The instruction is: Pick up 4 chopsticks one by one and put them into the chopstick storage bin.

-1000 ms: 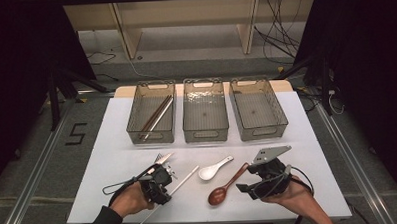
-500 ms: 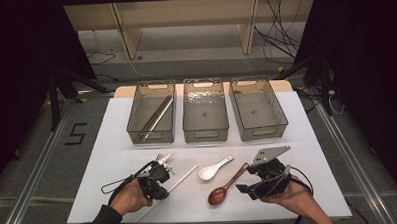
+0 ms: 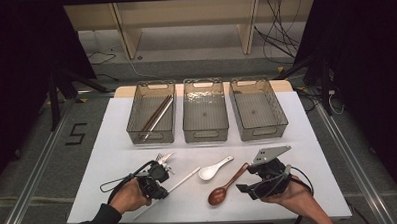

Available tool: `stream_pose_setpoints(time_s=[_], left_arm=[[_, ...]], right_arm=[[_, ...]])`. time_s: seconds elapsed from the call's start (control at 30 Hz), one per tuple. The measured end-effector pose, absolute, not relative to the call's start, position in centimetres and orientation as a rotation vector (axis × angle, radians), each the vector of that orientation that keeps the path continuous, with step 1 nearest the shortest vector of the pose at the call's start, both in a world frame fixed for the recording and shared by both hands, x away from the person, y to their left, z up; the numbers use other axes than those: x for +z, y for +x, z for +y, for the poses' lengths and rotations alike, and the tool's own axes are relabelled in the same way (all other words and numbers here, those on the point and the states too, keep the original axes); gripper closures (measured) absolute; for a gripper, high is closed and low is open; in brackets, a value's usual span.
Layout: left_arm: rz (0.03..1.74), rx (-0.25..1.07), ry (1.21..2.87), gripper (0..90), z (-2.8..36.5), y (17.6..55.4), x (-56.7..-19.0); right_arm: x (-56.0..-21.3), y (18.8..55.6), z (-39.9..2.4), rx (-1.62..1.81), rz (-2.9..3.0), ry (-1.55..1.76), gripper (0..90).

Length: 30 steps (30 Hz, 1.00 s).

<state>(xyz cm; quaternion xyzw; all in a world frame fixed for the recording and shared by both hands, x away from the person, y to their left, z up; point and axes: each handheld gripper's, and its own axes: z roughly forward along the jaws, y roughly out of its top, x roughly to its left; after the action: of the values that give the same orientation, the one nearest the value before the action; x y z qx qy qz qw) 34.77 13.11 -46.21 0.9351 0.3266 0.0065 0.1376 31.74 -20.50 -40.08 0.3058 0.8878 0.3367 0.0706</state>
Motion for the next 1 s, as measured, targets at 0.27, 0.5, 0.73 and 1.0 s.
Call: stream_pose_setpoints(time_s=[0.27,0.5,0.73,1.0], left_arm=[[0.934,0.031,2.677,84.4,13.6,34.9,-45.7],[0.944,0.041,2.641,84.4,14.3,35.2,-44.9],[0.941,0.052,2.608,84.5,14.8,35.3,-44.1],[0.943,0.065,2.583,84.5,15.0,35.3,-43.6]], right_arm=[[-40.1,31.7,-20.5,1.010,2.672,0.918,31.9],[-40.1,31.8,-20.5,1.010,2.672,0.919,31.9],[-40.0,31.8,-20.5,1.011,2.672,0.927,31.9],[-40.0,31.7,-20.6,1.008,2.672,0.928,31.9]])
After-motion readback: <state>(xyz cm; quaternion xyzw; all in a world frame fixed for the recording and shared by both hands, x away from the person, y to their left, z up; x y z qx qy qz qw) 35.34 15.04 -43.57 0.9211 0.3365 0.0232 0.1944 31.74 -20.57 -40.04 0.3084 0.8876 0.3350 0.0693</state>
